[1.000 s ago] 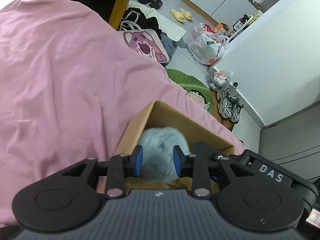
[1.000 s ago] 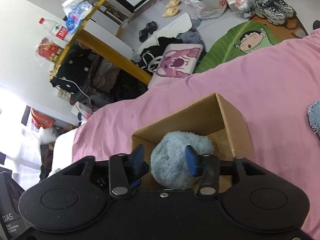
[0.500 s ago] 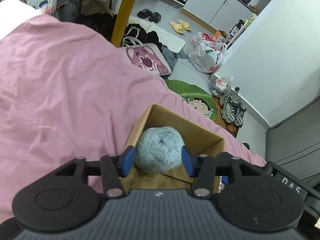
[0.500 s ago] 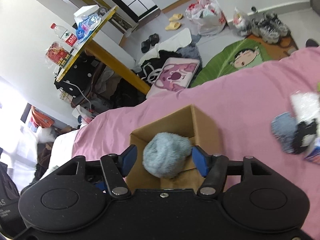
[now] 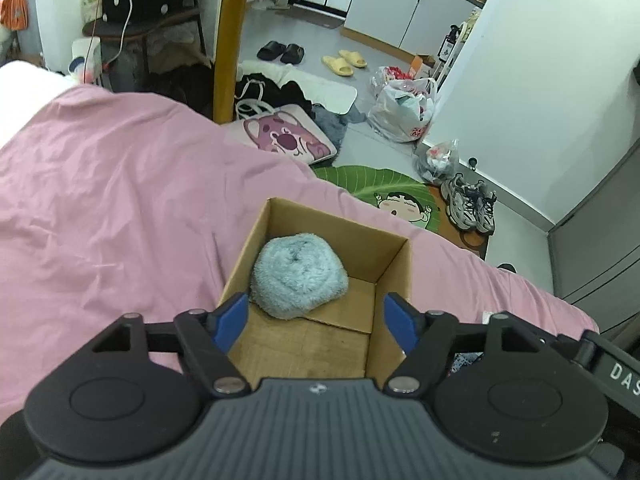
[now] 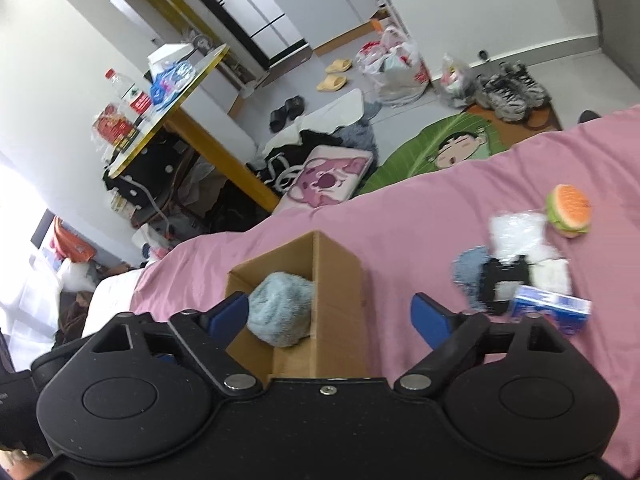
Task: Organize soft objects
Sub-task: 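Withdraw the left gripper from the box toward the fabric pile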
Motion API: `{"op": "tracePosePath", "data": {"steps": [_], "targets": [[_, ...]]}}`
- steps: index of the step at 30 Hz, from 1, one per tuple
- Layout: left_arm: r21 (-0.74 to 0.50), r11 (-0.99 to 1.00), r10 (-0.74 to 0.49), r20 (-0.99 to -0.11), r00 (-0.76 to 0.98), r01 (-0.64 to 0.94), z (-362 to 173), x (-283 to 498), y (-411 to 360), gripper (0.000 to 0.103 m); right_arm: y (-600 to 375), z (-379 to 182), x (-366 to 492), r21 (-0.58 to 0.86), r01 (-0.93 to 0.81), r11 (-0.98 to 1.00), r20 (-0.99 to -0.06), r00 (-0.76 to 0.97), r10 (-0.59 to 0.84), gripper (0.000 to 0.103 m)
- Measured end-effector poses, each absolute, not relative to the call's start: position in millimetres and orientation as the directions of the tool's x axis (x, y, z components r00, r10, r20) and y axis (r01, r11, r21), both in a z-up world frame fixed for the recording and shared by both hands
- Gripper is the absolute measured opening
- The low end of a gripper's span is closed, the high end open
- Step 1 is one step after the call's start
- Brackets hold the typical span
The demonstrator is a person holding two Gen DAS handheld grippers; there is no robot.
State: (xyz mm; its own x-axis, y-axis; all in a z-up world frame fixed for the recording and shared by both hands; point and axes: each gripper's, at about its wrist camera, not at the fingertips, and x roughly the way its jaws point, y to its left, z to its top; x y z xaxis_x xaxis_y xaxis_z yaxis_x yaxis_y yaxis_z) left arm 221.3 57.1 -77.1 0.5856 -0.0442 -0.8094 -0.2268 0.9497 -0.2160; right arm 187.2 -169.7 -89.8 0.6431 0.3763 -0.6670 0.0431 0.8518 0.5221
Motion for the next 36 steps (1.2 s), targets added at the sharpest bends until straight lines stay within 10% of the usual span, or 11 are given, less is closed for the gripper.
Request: {"op": "tracePosePath", "data": {"steps": [11, 36], "targets": [[-0.155, 0.971, -0.016, -0.798, 0.602, -0.180, -65, 199, 18, 0.102, -215, -94, 159, 0.545, 0.118, 0.830, -0.651, 0.684, 0.330, 0.102], [-0.090, 0.995, -0.042, -0.792, 0.609, -0.049, -75, 185, -61, 0.103, -277, -142, 138, 0.598, 0.328, 0.731, -0.678, 0.694, 0.243, 0.103]]}}
